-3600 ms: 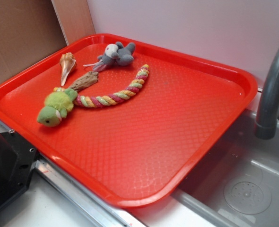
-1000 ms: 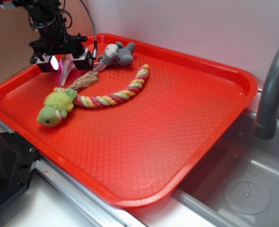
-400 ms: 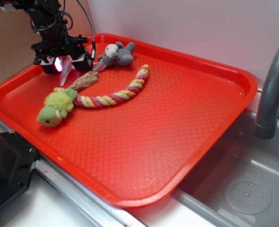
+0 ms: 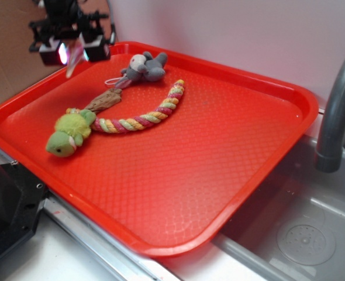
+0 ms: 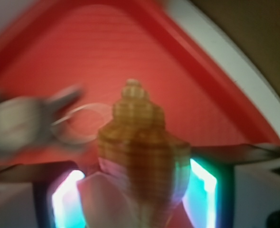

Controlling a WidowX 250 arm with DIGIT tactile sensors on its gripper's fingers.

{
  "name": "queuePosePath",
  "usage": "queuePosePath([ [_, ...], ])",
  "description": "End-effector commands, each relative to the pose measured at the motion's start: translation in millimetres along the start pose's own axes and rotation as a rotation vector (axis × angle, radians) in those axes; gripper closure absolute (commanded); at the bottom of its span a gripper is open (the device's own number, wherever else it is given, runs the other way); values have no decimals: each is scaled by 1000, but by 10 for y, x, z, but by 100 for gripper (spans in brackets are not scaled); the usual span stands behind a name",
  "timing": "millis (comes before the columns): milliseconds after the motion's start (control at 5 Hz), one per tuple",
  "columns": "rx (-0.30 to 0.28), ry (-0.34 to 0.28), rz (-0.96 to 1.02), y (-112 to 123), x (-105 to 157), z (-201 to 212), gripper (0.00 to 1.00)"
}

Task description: Grab the shell.

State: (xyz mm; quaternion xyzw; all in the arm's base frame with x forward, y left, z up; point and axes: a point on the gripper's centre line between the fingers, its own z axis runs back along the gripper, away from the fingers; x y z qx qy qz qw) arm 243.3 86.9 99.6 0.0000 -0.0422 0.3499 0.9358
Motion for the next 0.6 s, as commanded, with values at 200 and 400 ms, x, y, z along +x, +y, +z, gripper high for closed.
queuePosePath([
  [200,-190,-65,-83,-364,-547,1066,100],
  [400,-161,-81,-102,-372,-572,1010,100],
])
